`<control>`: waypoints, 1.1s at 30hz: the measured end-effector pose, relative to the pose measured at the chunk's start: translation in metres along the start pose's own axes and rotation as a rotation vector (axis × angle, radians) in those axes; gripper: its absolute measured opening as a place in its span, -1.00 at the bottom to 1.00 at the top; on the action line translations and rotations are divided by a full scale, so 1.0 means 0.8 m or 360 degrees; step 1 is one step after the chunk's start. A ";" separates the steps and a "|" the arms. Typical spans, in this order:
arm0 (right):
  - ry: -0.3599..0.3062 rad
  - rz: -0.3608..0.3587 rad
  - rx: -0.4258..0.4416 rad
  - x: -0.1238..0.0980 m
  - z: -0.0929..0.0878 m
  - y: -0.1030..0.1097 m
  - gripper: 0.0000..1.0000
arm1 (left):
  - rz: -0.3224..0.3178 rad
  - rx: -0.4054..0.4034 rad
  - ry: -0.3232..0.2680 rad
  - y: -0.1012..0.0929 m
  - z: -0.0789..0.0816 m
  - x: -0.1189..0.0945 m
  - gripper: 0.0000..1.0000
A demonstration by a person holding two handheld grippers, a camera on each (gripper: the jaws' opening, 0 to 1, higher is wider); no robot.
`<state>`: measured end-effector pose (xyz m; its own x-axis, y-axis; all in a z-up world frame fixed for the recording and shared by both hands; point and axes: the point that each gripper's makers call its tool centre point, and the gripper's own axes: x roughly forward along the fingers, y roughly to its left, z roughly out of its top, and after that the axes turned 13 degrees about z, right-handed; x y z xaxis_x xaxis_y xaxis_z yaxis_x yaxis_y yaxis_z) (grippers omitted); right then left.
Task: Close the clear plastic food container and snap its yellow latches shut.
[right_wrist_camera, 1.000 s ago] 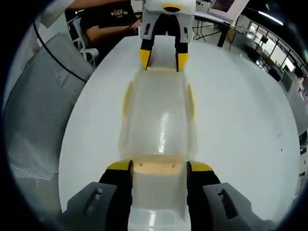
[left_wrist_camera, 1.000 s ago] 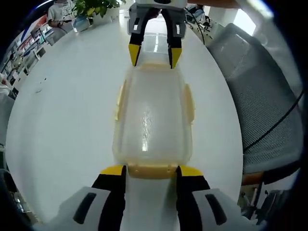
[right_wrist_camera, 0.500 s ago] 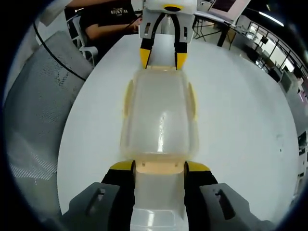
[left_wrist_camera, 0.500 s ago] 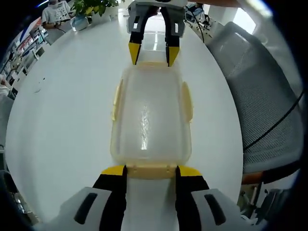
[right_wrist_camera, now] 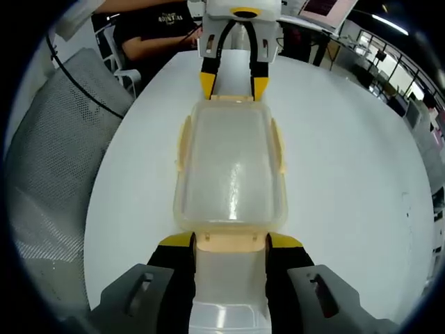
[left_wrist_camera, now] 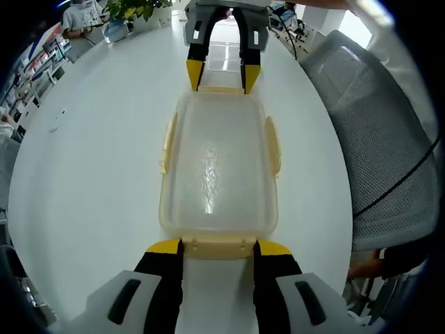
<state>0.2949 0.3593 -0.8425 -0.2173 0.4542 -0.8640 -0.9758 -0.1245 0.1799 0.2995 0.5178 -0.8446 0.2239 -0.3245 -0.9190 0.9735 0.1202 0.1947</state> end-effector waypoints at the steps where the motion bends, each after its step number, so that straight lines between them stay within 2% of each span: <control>1: 0.0003 0.0000 -0.0003 0.000 0.000 0.000 -0.30 | 0.0001 0.0002 0.0010 0.000 0.000 0.000 -0.31; 33: 0.0012 0.0007 -0.0009 -0.002 0.001 0.000 -0.32 | 0.0003 -0.0027 0.0027 -0.002 0.002 -0.005 -0.35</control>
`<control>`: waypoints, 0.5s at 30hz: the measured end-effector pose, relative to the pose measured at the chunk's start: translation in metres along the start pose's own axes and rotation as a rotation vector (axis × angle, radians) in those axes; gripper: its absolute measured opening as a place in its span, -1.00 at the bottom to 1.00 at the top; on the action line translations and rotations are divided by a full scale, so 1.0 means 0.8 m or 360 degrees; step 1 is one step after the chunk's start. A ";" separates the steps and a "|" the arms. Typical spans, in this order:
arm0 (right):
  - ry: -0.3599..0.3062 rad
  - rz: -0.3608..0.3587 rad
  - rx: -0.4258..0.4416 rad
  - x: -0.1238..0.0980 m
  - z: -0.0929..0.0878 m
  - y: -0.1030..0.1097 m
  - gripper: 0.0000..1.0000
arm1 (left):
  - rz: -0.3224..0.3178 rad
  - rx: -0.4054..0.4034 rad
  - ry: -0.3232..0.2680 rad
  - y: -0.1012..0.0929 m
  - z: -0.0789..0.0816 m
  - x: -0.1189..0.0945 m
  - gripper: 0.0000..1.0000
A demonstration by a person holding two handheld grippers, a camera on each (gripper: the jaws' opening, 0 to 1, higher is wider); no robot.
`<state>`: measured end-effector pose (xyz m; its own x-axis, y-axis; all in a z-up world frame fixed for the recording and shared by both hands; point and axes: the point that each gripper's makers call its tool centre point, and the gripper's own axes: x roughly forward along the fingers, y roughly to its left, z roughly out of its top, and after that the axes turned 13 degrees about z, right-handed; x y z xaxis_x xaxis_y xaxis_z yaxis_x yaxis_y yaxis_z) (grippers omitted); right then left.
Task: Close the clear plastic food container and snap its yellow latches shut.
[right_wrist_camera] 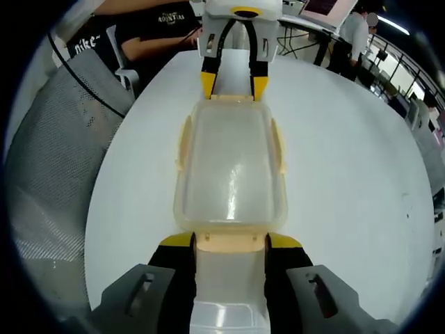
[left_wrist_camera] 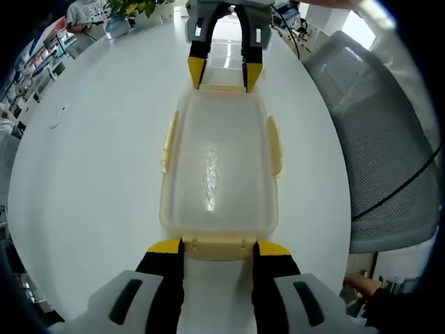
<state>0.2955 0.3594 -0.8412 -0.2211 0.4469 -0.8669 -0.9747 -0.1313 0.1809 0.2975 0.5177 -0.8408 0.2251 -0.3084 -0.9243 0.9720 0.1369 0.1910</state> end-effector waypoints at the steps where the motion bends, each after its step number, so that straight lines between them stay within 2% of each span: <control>1: 0.0000 -0.0003 -0.0007 -0.001 0.000 0.000 -0.32 | -0.0007 -0.0005 0.0002 -0.001 0.001 -0.002 -0.35; 15: -0.0026 -0.0028 -0.0043 -0.035 0.018 0.007 -0.32 | 0.0032 -0.0011 -0.0005 0.007 0.012 -0.033 -0.34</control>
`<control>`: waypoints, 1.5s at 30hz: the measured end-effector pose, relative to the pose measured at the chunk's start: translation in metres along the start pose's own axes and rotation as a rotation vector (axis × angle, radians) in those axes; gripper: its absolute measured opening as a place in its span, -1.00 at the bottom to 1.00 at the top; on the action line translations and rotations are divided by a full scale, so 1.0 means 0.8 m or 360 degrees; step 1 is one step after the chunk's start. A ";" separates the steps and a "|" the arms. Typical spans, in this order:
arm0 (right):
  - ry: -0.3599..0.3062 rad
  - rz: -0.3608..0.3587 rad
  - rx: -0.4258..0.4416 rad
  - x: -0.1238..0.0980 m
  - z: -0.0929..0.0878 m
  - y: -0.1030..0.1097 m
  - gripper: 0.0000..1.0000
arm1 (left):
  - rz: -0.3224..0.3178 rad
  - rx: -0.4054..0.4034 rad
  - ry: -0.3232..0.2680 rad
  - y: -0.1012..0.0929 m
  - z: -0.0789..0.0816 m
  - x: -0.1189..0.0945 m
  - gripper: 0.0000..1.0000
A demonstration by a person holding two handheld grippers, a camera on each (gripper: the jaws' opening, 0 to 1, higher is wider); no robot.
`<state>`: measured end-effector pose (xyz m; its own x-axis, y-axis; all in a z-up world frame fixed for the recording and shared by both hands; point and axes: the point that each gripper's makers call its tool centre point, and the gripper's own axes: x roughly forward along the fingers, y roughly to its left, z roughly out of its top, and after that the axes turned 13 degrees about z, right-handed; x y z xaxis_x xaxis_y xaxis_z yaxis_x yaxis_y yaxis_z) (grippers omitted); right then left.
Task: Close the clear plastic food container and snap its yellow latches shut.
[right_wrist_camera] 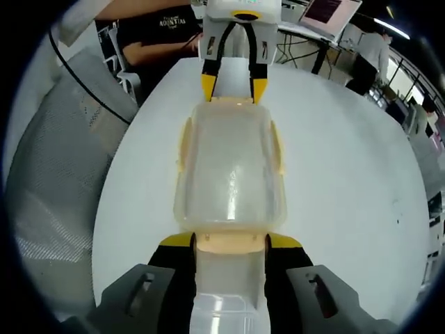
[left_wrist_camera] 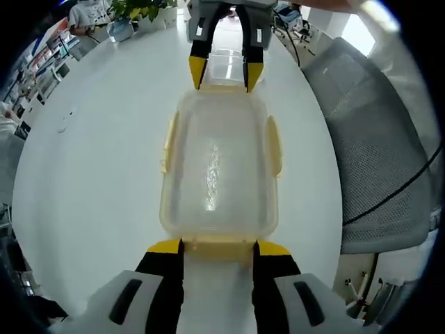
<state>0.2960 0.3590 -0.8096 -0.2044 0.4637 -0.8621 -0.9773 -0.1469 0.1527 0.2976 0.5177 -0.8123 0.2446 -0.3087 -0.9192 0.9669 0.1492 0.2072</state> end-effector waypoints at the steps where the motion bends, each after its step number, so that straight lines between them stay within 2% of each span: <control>1: 0.0000 -0.0002 -0.0002 -0.002 0.001 0.001 -0.32 | 0.0005 -0.0001 -0.0001 0.000 0.001 -0.002 -0.34; 14: -0.0007 -0.0023 -0.0049 -0.032 0.010 0.015 -0.32 | 0.0041 -0.0011 0.0003 -0.007 0.020 -0.034 -0.34; 24: -0.0002 -0.0024 -0.0044 -0.049 -0.003 0.027 -0.31 | 0.0040 -0.0015 -0.0009 -0.014 0.042 -0.038 -0.33; 32: -0.0009 -0.0036 -0.0027 -0.071 -0.023 0.039 -0.31 | 0.0033 0.0007 0.0007 -0.019 0.070 -0.038 -0.33; 45: 0.0019 -0.0044 -0.0022 -0.112 -0.075 0.054 -0.31 | 0.0043 0.0009 -0.0031 -0.030 0.139 -0.030 -0.33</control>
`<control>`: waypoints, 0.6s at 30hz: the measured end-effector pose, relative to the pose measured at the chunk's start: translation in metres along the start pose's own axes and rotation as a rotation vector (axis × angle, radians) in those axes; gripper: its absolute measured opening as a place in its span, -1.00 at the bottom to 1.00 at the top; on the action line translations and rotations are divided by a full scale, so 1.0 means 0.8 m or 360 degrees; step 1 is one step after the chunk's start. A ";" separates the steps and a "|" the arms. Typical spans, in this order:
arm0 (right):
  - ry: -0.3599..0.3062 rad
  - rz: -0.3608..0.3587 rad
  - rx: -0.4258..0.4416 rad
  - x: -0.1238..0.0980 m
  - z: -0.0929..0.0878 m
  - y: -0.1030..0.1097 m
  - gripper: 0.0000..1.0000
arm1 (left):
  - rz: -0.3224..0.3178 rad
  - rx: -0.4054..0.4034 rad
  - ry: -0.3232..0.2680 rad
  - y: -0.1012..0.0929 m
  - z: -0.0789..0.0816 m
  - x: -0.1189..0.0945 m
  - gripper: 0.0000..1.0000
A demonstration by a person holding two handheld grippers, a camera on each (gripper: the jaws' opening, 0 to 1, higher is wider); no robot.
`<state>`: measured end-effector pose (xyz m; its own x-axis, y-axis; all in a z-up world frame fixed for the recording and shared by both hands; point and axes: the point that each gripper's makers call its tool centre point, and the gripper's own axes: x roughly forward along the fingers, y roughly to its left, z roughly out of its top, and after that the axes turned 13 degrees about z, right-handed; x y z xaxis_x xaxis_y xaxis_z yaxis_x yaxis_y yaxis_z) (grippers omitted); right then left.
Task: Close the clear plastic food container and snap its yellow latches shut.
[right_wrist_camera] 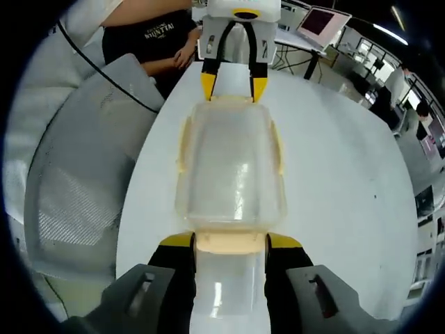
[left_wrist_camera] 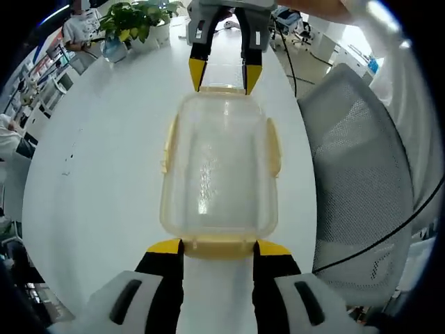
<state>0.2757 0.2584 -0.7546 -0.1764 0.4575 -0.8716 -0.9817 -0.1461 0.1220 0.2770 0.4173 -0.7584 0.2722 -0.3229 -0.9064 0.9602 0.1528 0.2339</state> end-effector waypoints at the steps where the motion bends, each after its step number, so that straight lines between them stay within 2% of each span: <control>1: -0.0003 0.0002 0.0005 -0.002 -0.003 0.000 -0.31 | 0.0000 0.0002 0.0000 0.000 0.004 0.001 -0.33; 18: 0.0050 0.0021 0.0026 -0.027 -0.068 0.006 -0.31 | -0.0023 -0.0016 -0.0002 -0.011 0.068 0.025 -0.33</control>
<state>0.2784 0.1996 -0.7610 -0.1872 0.4278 -0.8843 -0.9804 -0.1377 0.1409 0.2777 0.3589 -0.7590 0.2582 -0.3265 -0.9092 0.9634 0.1571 0.2172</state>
